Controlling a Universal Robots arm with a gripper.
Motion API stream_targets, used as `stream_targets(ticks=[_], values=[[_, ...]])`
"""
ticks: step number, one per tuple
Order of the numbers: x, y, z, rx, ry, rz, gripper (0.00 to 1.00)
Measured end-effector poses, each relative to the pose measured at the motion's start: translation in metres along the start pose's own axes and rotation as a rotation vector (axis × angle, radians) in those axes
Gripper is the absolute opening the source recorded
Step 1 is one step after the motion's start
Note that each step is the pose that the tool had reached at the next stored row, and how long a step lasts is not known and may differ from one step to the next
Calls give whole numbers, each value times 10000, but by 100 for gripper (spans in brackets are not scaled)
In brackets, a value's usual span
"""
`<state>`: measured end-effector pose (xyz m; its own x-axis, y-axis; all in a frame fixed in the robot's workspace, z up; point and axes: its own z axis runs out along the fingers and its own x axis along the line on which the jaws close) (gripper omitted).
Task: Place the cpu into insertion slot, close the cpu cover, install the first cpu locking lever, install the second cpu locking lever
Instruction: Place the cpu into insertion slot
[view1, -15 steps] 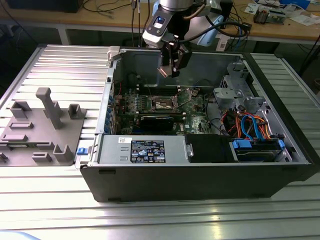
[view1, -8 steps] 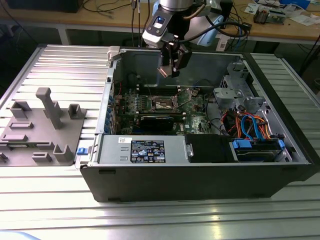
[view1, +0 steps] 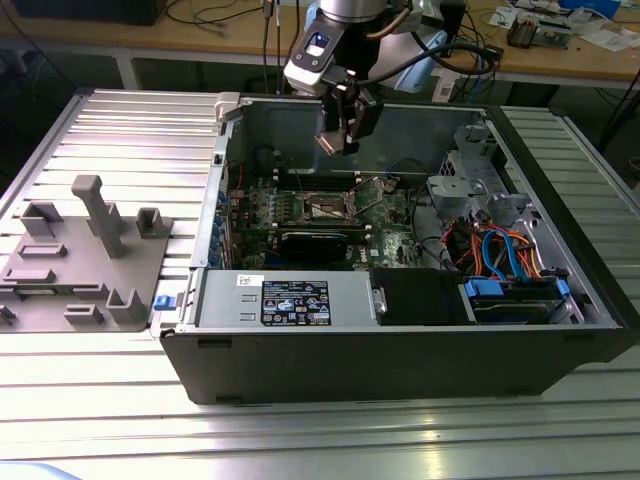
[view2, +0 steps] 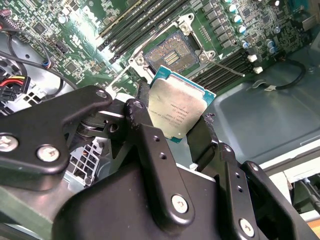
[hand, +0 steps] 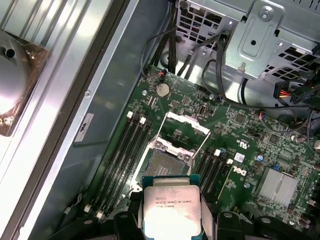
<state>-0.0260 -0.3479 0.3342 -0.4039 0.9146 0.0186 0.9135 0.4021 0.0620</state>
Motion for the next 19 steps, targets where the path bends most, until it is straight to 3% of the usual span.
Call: stream_targets(ticks=[19], values=[[0, 0, 2, -7, -24, 391, 55]])
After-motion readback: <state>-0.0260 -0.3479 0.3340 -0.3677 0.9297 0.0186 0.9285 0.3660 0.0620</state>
